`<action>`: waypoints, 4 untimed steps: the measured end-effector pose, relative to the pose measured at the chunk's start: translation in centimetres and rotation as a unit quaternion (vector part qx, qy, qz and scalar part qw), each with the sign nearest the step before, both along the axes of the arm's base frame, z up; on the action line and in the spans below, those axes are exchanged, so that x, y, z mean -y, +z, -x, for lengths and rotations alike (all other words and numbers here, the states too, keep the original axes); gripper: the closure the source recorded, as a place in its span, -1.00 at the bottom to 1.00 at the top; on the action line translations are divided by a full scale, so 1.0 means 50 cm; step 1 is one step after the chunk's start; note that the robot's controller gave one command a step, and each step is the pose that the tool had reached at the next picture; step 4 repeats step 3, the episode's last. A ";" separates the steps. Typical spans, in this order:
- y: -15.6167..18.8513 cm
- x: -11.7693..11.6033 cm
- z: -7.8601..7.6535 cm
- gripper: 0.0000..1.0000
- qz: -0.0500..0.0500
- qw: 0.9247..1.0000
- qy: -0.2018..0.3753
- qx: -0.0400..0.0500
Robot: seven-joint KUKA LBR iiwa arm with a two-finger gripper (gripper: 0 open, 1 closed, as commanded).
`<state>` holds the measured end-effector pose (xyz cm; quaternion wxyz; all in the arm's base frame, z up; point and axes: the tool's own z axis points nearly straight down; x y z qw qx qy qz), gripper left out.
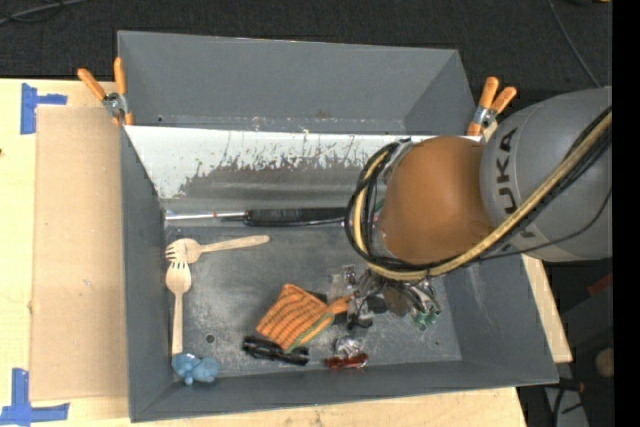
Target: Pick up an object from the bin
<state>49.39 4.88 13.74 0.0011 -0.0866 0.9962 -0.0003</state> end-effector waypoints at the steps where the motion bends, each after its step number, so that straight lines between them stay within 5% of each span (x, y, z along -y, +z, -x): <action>1: 0.075 -0.017 0.010 1.00 0.000 0.999 -0.034 -0.001; 2: 0.020 0.015 0.029 1.00 0.000 0.999 -0.034 0.000; 3: 0.138 0.008 0.019 1.00 0.000 0.997 0.071 0.000; 4: 0.138 0.008 0.019 1.00 0.000 0.997 0.071 0.000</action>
Offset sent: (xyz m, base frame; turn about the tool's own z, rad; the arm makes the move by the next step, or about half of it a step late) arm -0.0230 -0.0282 -0.0293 -0.1654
